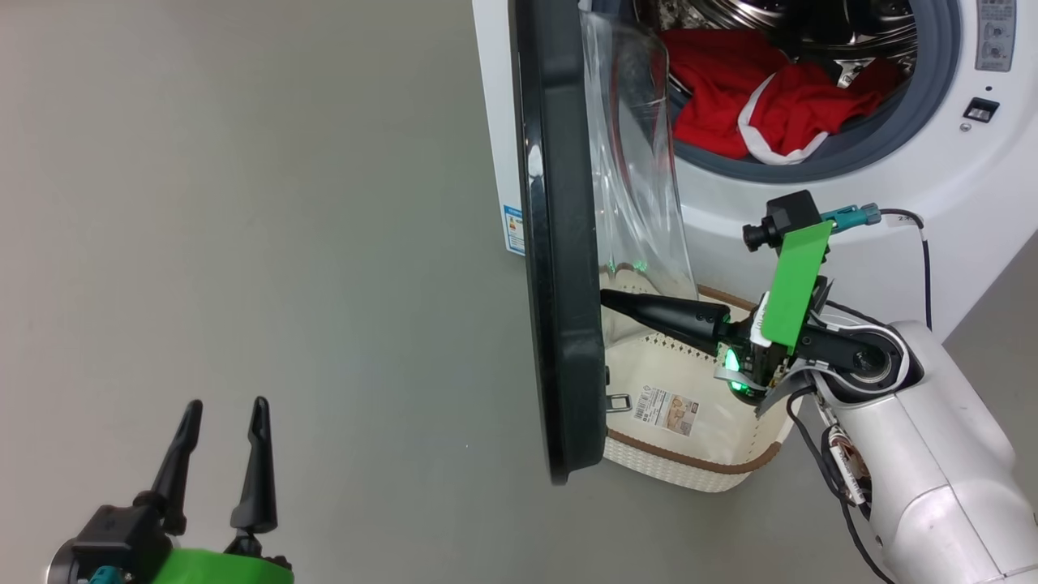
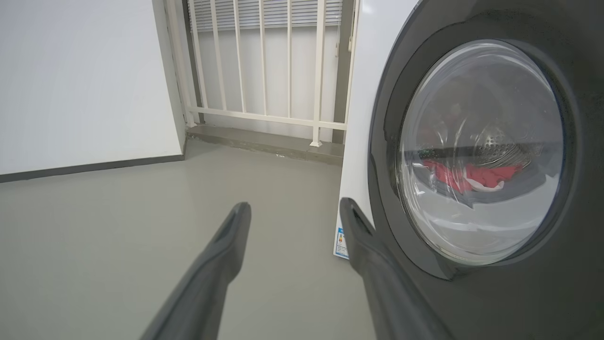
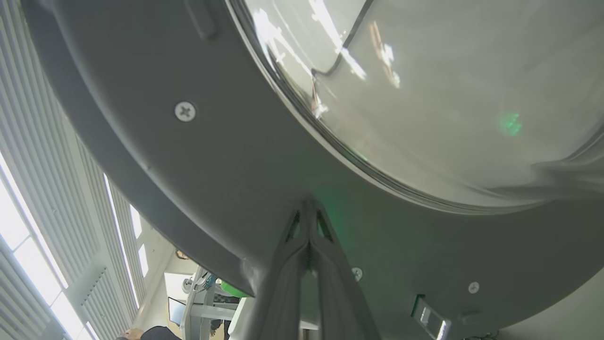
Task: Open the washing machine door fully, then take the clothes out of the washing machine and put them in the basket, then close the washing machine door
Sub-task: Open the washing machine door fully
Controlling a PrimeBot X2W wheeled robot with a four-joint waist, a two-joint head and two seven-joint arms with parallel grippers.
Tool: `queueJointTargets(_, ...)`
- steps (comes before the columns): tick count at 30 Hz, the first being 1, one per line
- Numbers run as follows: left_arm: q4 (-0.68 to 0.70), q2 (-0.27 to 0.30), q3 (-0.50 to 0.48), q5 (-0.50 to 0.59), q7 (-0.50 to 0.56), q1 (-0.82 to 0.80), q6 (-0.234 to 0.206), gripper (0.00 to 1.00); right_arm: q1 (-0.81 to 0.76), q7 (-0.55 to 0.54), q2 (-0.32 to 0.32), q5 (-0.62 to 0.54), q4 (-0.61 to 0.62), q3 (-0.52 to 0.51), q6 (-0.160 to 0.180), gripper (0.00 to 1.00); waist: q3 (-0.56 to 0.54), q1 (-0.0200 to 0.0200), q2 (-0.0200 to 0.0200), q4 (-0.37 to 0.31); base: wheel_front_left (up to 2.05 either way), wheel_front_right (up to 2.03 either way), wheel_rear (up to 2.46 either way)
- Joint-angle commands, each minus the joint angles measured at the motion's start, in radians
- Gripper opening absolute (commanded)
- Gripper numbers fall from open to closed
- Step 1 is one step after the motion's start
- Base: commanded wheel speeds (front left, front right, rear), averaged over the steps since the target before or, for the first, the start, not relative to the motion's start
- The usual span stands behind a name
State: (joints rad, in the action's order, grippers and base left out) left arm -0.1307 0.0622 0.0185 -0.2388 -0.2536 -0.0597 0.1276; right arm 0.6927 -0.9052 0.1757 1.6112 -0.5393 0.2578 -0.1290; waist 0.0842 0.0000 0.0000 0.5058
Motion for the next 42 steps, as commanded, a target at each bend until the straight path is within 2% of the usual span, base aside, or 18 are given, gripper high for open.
queueJointTargets(1, 0.018, 0.021, -0.034, 0.006, -0.008, -0.016, 0.003, 1.0, 0.011, 0.002, -0.02, -0.005, 0.029, 0.003, -0.002, 0.0, -0.002, 0.0, 0.0, -0.003, 0.0, 0.0, 0.0)
queueJointTargets(11, 0.015, 0.028, -0.035, 0.007, -0.008, -0.016, 0.003, 1.0, 0.001, 0.017, -0.026, -0.011, 0.034, -0.008, -0.002, 0.0, -0.014, 0.0, 0.0, -0.028, 0.0, 0.0, 0.0)
queueJointTargets(12, 0.016, 0.029, -0.035, 0.007, -0.008, -0.016, 0.003, 1.0, -0.001, 0.02, -0.025, -0.013, 0.036, -0.009, -0.002, 0.03, -0.016, 0.0, 0.0, -0.031, 0.0, 0.0, 0.0)
queueJointTargets(13, 0.016, 0.03, -0.034, 0.008, -0.008, -0.015, 0.003, 1.0, -0.003, 0.022, -0.025, -0.014, 0.039, -0.011, -0.002, 0.11, -0.017, 0.0, 0.0, -0.035, 0.0, 0.0, 0.0)
queueJointTargets(15, 0.016, 0.03, -0.033, 0.008, -0.008, -0.013, 0.003, 1.0, -0.009, 0.028, -0.025, -0.014, 0.046, -0.016, -0.002, 0.21, -0.021, 0.0, 0.0, -0.042, 0.0, 0.0, 0.0)
queueJointTargets(16, 0.016, 0.031, -0.034, 0.009, -0.008, -0.011, 0.003, 1.0, -0.012, 0.03, -0.024, -0.013, 0.05, -0.02, -0.002, 0.32, -0.023, 0.0, 0.0, -0.046, 0.0, 0.0, 0.0)
queueJointTargets(18, 0.018, 0.032, -0.034, 0.008, -0.008, -0.008, 0.003, 1.0, -0.018, 0.038, -0.023, -0.012, 0.059, -0.028, -0.002, 0.45, -0.027, 0.0, 0.0, -0.056, 0.0, 0.0, 0.0)
queueJointTargets(19, 0.018, 0.034, -0.034, 0.008, -0.008, -0.006, 0.003, 1.0, -0.022, 0.041, -0.023, -0.013, 0.065, -0.03, -0.002, 0.56, -0.029, 0.0, 0.0, -0.061, 0.0, 0.0, 0.0)
queueJointTargets(20, 0.019, 0.035, -0.033, 0.008, -0.008, -0.006, 0.003, 1.0, -0.027, 0.044, -0.023, -0.013, 0.072, -0.033, -0.002, 0.87, -0.03, 0.0, 0.0, -0.065, 0.0, 0.0, 0.0)
queueJointTargets(21, 0.019, 0.035, -0.033, 0.008, -0.008, -0.004, 0.003, 1.0, -0.033, 0.045, -0.022, -0.014, 0.081, -0.033, -0.002, 1.0, -0.032, 0.0, 0.0, -0.071, 0.0, 0.0, 0.0)
queueJointTargets(31, 0.019, 0.039, -0.03, 0.007, -0.008, 0.001, 0.003, 1.0, -0.103, 0.135, -0.006, -0.083, 0.235, -0.042, -0.002, 1.0, -0.045, 0.0, 0.0, -0.128, 0.0, 0.0, 0.0)
queueJointTargets(36, 0.021, 0.038, -0.031, 0.005, -0.008, 0.001, 0.003, 1.0, -0.15, 0.298, 0.038, -0.228, 0.38, -0.012, -0.002, 1.0, -0.047, 0.0, 0.0, -0.156, 0.0, 0.0, 0.0)
queueJointTargets(42, 0.021, 0.036, -0.035, 0.007, -0.008, 0.004, 0.003, 1.0, -0.214, 0.512, 0.09, -0.351, 0.476, 0.068, -0.002, 1.0, -0.054, 0.0, 0.0, -0.185, 0.0, 0.0, 0.0)
